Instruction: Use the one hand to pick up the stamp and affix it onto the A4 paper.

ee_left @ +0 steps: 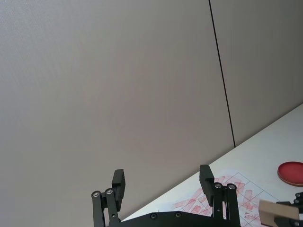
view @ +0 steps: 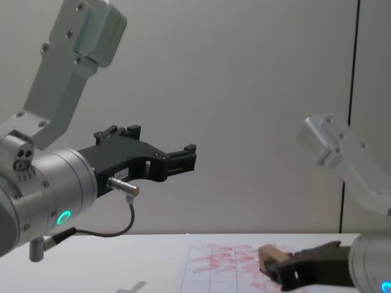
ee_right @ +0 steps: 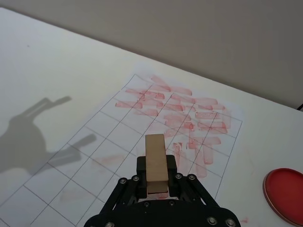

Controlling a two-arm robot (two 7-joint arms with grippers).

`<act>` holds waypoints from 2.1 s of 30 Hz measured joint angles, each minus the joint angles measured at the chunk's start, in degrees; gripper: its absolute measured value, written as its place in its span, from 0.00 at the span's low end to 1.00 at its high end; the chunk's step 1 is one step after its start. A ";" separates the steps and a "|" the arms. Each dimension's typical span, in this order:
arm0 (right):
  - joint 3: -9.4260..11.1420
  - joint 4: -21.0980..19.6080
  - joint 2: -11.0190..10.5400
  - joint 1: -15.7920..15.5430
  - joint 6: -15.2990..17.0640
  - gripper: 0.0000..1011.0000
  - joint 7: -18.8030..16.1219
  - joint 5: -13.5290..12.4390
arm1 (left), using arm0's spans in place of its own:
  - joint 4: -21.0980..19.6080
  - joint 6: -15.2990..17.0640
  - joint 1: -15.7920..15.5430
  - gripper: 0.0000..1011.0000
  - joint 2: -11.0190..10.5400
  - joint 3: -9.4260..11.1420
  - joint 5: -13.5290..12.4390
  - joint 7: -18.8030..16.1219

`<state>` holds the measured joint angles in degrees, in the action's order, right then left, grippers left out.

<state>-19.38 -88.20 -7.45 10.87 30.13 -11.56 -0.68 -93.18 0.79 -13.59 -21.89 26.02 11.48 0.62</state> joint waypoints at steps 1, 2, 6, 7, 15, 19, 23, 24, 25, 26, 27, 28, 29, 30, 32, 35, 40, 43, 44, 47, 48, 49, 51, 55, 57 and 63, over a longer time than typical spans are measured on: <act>-0.15 0.12 0.01 -0.03 0.00 0.22 -0.11 0.42 | 0.00 0.00 0.00 0.99 0.00 0.00 0.00 0.00; -0.46 0.39 0.03 -0.10 0.00 0.22 -0.31 1.26 | 0.00 0.00 0.00 0.99 0.00 0.00 0.00 0.00; -1.03 1.16 0.13 -0.17 -0.21 0.22 -0.65 3.00 | 0.00 0.00 0.00 0.99 0.00 0.00 0.00 0.00; -1.09 1.30 0.15 -0.17 -0.29 0.22 -0.68 3.21 | 0.00 0.00 0.00 0.99 0.00 0.00 0.00 0.00; -1.60 4.00 0.48 -0.16 -1.77 0.22 -0.65 4.49 | 0.00 0.00 0.00 0.99 0.00 0.00 0.00 0.00; -1.69 5.05 0.56 -0.16 -2.41 0.22 -0.49 4.65 | 0.00 0.00 0.00 0.99 0.00 0.00 0.00 0.00; -1.71 5.95 0.64 -0.18 -3.15 0.22 -0.27 4.68 | 0.00 0.00 0.00 0.99 0.00 0.00 0.00 0.00; -1.72 6.08 0.65 -0.19 -3.27 0.22 -0.23 4.68 | 0.00 0.00 0.00 0.99 0.00 0.00 0.00 0.00; -1.72 6.35 0.68 -0.21 -3.51 0.22 -0.17 4.67 | 0.00 0.00 0.00 0.99 0.00 0.00 0.00 0.00; -1.72 6.45 0.68 -0.23 -3.63 0.22 -0.13 4.66 | 0.00 0.00 0.00 0.99 0.00 0.00 0.00 0.00; -1.72 6.56 0.69 -0.24 -3.73 0.22 -0.09 4.64 | 0.00 0.00 0.00 0.99 0.00 0.00 0.00 0.00; -1.72 6.82 0.70 -0.27 -3.93 0.22 -0.03 4.58 | 0.00 0.00 0.00 0.99 0.00 0.00 0.00 0.00; -1.72 6.93 0.71 -0.27 -4.02 0.22 -0.01 4.54 | 0.00 0.00 0.00 0.99 0.00 0.00 0.00 0.00; -1.72 7.17 0.71 -0.27 -4.17 0.22 0.02 4.47 | 0.00 0.00 0.00 0.99 0.00 0.00 0.00 0.00; -1.71 7.32 0.71 -0.29 -4.31 0.22 0.05 4.40 | 0.00 0.00 0.00 0.99 0.00 0.00 0.00 0.00; -1.67 7.64 0.72 -0.33 -4.54 0.22 0.10 4.21 | 0.00 0.00 0.00 0.99 0.00 0.00 0.00 0.00; -1.55 7.96 0.73 -0.37 -4.92 0.22 0.16 3.81 | 0.00 0.00 0.00 0.99 0.00 0.00 0.00 0.00; -1.46 8.00 0.74 -0.39 -5.13 0.22 0.19 3.50 | 0.00 0.00 0.00 0.99 0.00 0.00 0.00 0.00; -1.43 8.01 0.75 -0.40 -5.19 0.22 0.21 3.39 | 0.00 0.00 0.00 0.99 0.00 0.00 0.00 0.00; -1.20 7.72 0.76 -0.46 -5.49 0.22 0.28 2.71 | 0.00 0.00 0.00 0.99 0.00 0.00 0.00 0.00; -1.15 7.59 0.77 -0.52 -5.59 0.22 0.31 2.48 | 0.00 0.00 0.00 0.99 0.00 0.00 0.00 0.00; -1.10 7.48 0.77 -0.53 -5.67 0.22 0.32 2.28 | 0.00 0.00 0.00 0.99 0.00 0.00 0.00 0.00; -0.94 6.86 0.77 -0.55 -5.79 0.22 0.34 1.61 | 0.00 0.00 0.00 0.99 0.00 0.00 0.00 0.00; -0.57 5.31 0.84 -0.45 -6.41 0.22 0.39 0.08 | 0.00 0.00 0.00 0.99 0.00 0.00 0.00 0.00; -0.38 4.46 0.88 -0.39 -6.68 0.22 0.42 -0.56 | 0.00 0.00 0.00 0.99 0.00 0.00 0.00 0.00; 0.54 0.19 1.03 0.17 -7.63 0.22 0.75 -3.69 | 0.00 0.00 0.00 0.99 0.00 0.00 0.00 0.00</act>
<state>-18.84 -88.01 -6.42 11.04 22.50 -10.81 -4.37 -93.18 0.80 -13.59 -21.89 26.02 11.48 0.62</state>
